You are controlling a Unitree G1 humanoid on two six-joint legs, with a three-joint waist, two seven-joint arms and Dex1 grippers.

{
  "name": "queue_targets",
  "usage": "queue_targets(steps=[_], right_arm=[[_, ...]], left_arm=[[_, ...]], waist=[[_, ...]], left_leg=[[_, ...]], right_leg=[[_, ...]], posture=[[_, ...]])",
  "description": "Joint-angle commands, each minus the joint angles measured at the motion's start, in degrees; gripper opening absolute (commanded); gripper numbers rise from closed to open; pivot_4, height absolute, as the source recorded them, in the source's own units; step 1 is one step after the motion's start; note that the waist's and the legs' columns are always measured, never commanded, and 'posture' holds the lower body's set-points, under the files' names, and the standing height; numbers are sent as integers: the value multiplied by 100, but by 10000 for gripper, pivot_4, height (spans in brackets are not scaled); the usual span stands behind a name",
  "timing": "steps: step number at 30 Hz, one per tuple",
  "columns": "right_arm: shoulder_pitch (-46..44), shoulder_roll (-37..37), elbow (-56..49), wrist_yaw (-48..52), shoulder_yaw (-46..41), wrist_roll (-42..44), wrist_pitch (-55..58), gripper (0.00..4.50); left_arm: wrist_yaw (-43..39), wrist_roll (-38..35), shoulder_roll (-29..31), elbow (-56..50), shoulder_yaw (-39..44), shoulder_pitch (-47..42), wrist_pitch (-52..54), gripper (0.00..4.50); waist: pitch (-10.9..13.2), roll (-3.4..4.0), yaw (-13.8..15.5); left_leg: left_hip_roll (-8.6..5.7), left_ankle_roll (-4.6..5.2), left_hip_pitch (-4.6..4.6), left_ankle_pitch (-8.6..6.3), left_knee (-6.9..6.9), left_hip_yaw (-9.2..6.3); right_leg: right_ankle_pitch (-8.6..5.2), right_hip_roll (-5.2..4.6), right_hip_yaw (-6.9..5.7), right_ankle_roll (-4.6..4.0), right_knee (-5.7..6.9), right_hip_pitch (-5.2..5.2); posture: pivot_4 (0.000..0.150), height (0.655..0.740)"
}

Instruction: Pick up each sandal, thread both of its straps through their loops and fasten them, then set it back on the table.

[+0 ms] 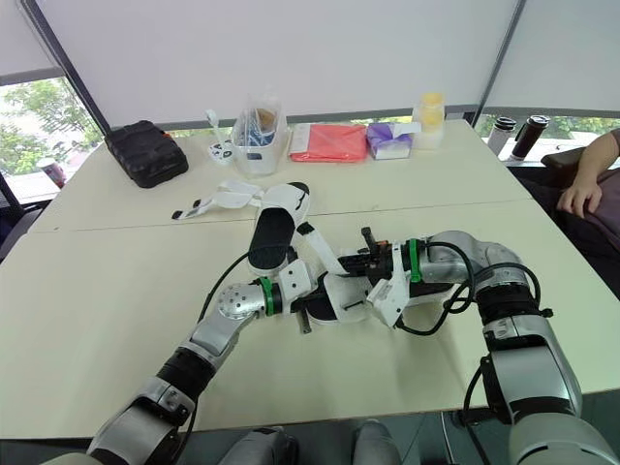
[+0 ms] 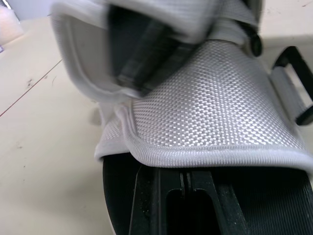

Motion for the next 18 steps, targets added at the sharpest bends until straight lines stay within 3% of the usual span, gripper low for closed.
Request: queue_targets(steps=[1, 2, 9, 13, 15, 18], right_arm=[[-368, -350, -131, -1233, -178, -337, 207, 6906], [-352, -445, -198, -1586, -210, -440, 141, 10206], [76, -800, -1102, -3490, -59, -1187, 27, 44502], [242, -1019, -1040, -3646, 302, -1262, 89, 44502], [227, -1065, -617, -3329, 456, -620, 217, 44502], [293, -979, -175, -1520, 851, 2253, 1296, 44502]], left_arm=[[-124, 150, 17, 206, -192, 127, 149, 0], [-126, 143, 14, 218, -186, 124, 156, 0], [-219, 140, 22, 254, -194, 96, 145, 0], [-231, 142, 14, 268, -197, 89, 159, 0], [-227, 141, 11, 266, -192, 90, 163, 0], [-215, 150, 16, 259, -192, 90, 156, 0]], waist=[[0, 0, -9], [0, 0, -8], [-2, -4, -9], [-2, -4, -6], [-2, -4, -21], [1, -8, -39]], left_leg=[[0, 0, -2, 0, -1, 2], [0, 0, -3, 0, -2, 3], [2, 0, -1, 0, -14, 7], [2, 0, -1, 0, -14, 11], [2, 0, -1, 0, -14, 12], [19, 1, 6, -1, -14, 14]], right_leg=[[0, 0, 2, 0, 1, -4], [0, 1, 4, -1, 2, -8], [-6, 4, 9, -9, 0, -11], [-6, 4, 11, -9, 0, -11], [-6, 4, 12, -9, -1, -11], [-6, 4, 12, -10, -9, 5]], posture=[[1500, 7400], [1500, 7400], [1500, 7400], [1500, 7400], [1500, 7400], [1500, 7400]])
